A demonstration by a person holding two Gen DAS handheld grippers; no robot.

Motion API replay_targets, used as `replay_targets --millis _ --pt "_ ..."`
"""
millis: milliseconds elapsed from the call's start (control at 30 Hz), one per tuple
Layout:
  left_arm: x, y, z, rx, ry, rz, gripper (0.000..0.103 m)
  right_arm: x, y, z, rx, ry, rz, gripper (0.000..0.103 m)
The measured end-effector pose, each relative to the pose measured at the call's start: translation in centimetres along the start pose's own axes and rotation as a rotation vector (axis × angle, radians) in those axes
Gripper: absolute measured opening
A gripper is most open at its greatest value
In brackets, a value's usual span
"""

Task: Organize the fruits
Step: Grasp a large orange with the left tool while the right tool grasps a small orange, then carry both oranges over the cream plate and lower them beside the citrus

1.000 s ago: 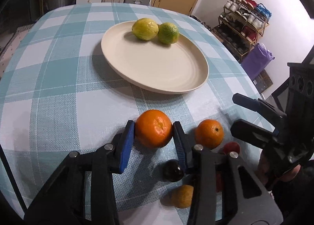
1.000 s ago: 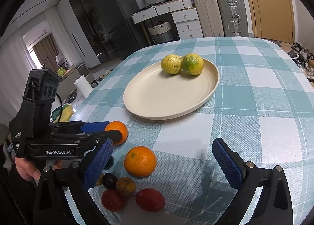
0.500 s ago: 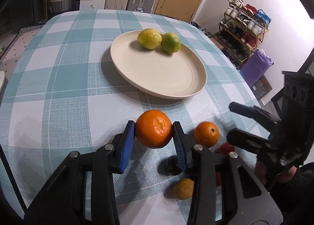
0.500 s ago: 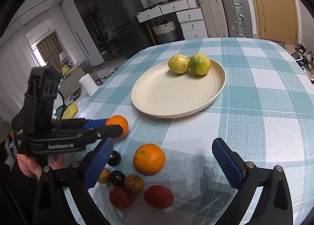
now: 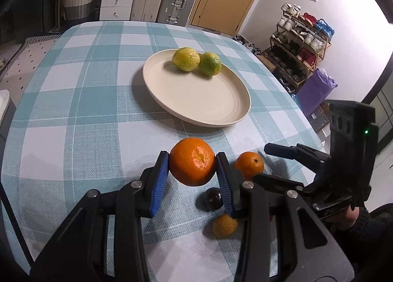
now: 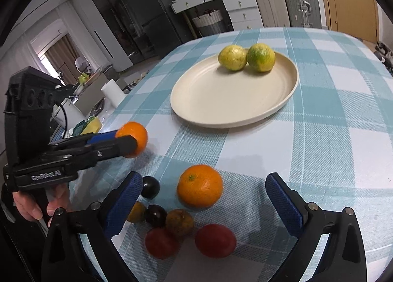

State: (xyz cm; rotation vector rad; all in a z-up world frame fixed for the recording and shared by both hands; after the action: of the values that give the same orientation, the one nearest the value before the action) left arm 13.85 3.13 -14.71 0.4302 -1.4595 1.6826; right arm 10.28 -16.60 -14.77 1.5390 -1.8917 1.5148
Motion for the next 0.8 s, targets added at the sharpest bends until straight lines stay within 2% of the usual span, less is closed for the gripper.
replay_targets --millis 233,300,433,567,800 --pt "0.8 0.5 -0.7 0.015 0.004 0.005 0.036 -0.7 0.1 -0.3 -0.002 0.014 -0.013 0.096" --pt "1.0 0.5 -0.7 0.02 0.009 0.01 0.036 -0.9 0.1 -0.2 -0.008 0.024 -0.026 0.079" --pt "1.3 0.3 -0.3 0.011 0.018 0.021 0.036 -1.1 0.2 -0.5 -0.007 0.021 -0.033 0.069" --pt "1.5 0.1 0.0 0.004 0.022 0.03 0.036 -1.4 0.5 -0.5 0.007 0.05 -0.044 0.042" --pt "1.7 -0.5 0.0 0.008 0.019 0.034 0.036 -0.5 0.0 0.5 -0.025 0.054 -0.014 0.04"
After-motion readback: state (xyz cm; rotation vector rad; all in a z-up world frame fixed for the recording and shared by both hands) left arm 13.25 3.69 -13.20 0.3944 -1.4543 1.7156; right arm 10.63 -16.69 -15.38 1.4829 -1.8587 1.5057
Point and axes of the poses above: each gripper's, at about its wrist camera, not at the fingertips, and x roughly against the way its jaws point, z to its right, y to its underside, the point moved 9 cm from there along -x, roughly the way its jaws point, and after that the axes turned 6 degrees about -x, right-handed, at the moved point
